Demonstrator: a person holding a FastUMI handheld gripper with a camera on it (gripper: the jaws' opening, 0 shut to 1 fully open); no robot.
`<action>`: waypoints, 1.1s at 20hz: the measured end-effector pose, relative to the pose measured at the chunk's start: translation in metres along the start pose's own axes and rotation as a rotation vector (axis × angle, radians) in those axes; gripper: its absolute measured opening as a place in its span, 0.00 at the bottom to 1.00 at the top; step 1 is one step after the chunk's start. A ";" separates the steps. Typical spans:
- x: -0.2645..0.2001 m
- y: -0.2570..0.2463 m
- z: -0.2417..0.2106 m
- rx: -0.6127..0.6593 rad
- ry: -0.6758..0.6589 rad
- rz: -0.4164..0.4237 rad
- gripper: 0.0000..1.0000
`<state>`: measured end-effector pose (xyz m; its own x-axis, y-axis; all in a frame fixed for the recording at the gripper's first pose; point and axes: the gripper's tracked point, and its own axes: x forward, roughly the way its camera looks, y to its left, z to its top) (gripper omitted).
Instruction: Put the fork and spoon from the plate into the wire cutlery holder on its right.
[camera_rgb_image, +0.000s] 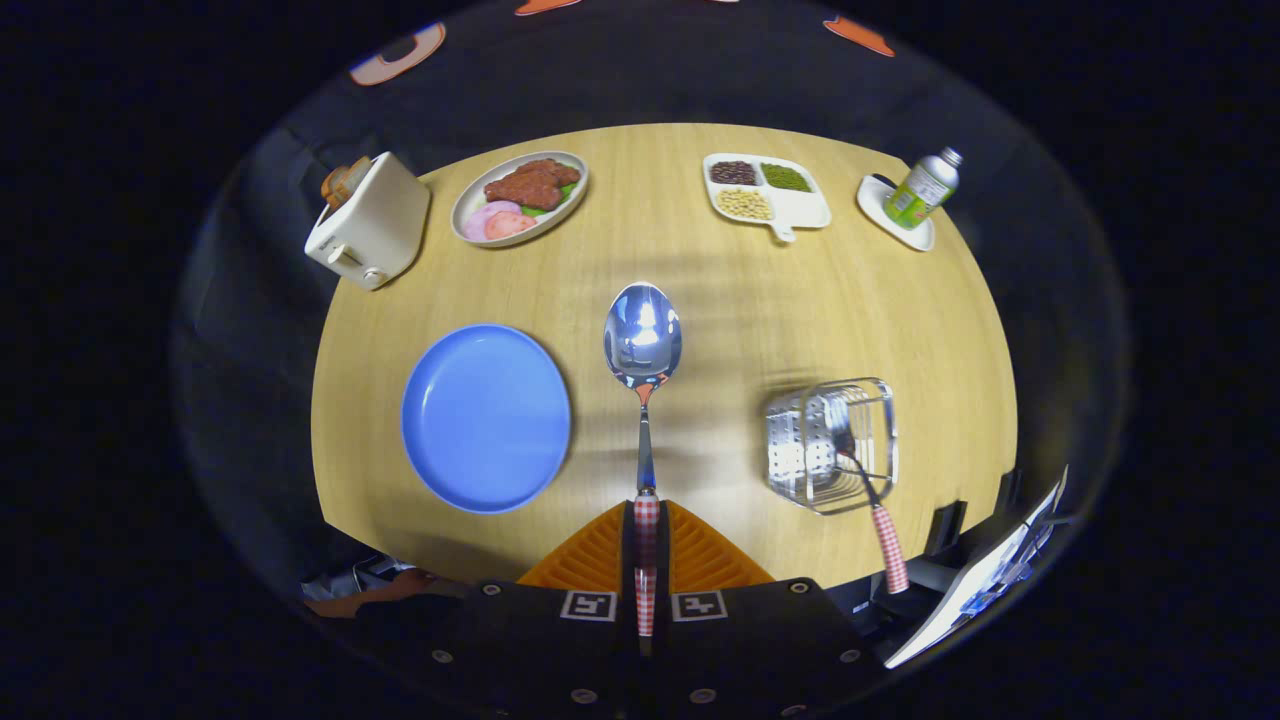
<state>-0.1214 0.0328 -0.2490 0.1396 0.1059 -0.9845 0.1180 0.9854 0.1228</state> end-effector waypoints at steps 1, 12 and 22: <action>-0.004 -0.013 -0.003 0.011 0.009 -0.006 0.05; -0.001 -0.076 -0.038 -0.012 0.204 -0.016 0.06; 0.015 -0.088 -0.058 0.050 0.400 0.052 0.06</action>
<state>-0.1868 -0.0451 -0.2815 -0.2458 0.2084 -0.9467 0.1703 0.9707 0.1695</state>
